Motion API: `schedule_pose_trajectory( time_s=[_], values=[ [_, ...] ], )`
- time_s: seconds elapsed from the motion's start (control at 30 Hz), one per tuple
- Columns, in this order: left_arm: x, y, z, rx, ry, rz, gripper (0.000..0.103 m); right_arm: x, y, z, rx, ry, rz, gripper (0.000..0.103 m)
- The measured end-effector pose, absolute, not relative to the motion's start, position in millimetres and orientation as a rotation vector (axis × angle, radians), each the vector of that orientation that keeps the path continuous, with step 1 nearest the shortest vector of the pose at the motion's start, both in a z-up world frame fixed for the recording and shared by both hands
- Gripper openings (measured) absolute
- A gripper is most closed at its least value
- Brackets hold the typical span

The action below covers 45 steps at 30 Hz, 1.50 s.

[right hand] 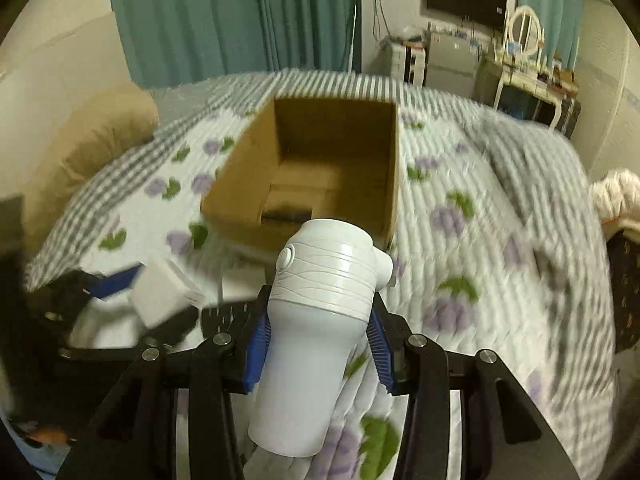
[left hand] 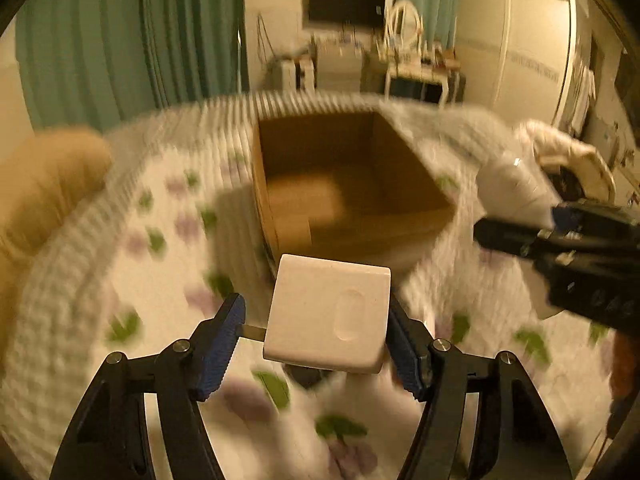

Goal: Organize rigid objects
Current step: 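Lower the bottle and adapter into the box and open both tools, then grasp the red card wallet with the right tool while the left tool grasps the white power bank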

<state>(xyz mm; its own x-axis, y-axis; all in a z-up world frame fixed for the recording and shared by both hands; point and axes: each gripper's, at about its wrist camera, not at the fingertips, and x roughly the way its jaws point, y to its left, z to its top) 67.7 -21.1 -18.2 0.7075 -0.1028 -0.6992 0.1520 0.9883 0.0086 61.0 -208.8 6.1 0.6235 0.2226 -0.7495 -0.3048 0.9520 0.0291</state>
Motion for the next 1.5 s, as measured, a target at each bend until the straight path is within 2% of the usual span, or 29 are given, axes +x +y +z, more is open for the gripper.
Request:
schedule_pose_trajectory(
  time_s=[0.2,0.37,0.5,0.83,1.07,1.1,1.13,1.17,1.2,1.27,1.33,1.4,1.5],
  values=[
    [118,-31,56,0.116,0.624,-0.127,0.069,96,-203,83,-0.097,0.698,0.317,0.043],
    [184,-31,61,0.071,0.630,-0.100,0.069,140,-192,113,-0.121,0.652,0.283,0.043],
    [218,-38,33,0.097,0.645,-0.067,0.069,184,-185,97,-0.115,0.681,0.281,0.043],
    [246,-39,-41,0.068,0.767,-0.039,0.069,258,-181,-4,-0.104,0.911,0.191,0.043],
    [247,-40,-45,0.056,0.765,-0.056,0.070,256,-184,1,-0.069,0.841,0.224,0.044],
    [248,-39,-42,0.049,0.771,-0.059,0.071,255,-184,7,-0.067,0.817,0.232,0.053],
    [247,-39,-40,0.051,0.774,-0.059,0.071,253,-185,15,-0.068,0.793,0.227,0.072],
    [245,-40,-36,0.056,0.760,-0.053,0.075,251,-187,24,-0.069,0.769,0.210,0.078],
    [242,-39,-29,0.066,0.739,-0.044,0.084,247,-190,33,-0.064,0.746,0.202,0.079],
    [231,-36,-14,0.082,0.691,-0.042,0.091,241,-197,50,-0.056,0.730,0.202,0.079],
    [220,-32,0,0.098,0.669,-0.058,0.092,230,-203,68,-0.069,0.719,0.188,0.079],
    [203,-27,14,0.116,0.649,-0.066,0.100,217,-206,81,-0.097,0.704,0.188,0.080],
    [178,-19,26,0.119,0.630,-0.062,0.102,184,-212,96,-0.143,0.672,0.197,0.088]
  ],
)
